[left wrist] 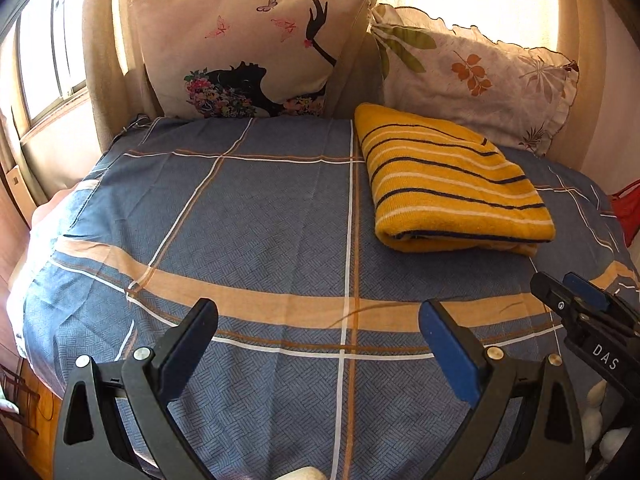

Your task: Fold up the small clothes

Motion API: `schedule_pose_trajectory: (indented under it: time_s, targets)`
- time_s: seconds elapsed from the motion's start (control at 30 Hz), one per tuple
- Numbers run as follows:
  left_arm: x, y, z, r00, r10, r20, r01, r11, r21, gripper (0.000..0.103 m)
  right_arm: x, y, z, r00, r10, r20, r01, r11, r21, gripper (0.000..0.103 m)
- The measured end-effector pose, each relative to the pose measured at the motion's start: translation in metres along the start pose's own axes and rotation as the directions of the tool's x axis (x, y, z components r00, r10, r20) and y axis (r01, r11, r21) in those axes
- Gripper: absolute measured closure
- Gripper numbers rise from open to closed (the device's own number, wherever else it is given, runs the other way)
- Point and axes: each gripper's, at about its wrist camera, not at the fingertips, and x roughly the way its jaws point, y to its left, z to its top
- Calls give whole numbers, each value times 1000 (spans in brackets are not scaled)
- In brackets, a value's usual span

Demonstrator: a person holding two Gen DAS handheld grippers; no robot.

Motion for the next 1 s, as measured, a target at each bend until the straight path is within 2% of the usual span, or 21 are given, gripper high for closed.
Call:
schedule_pose_trajectory:
  time_s: [1.0]
  targets:
    - [12, -2, -7, 999, -16, -41, 17, 1000, 14, 3, 6, -1, -5, 1000, -10, -22, 11, 999, 33, 30]
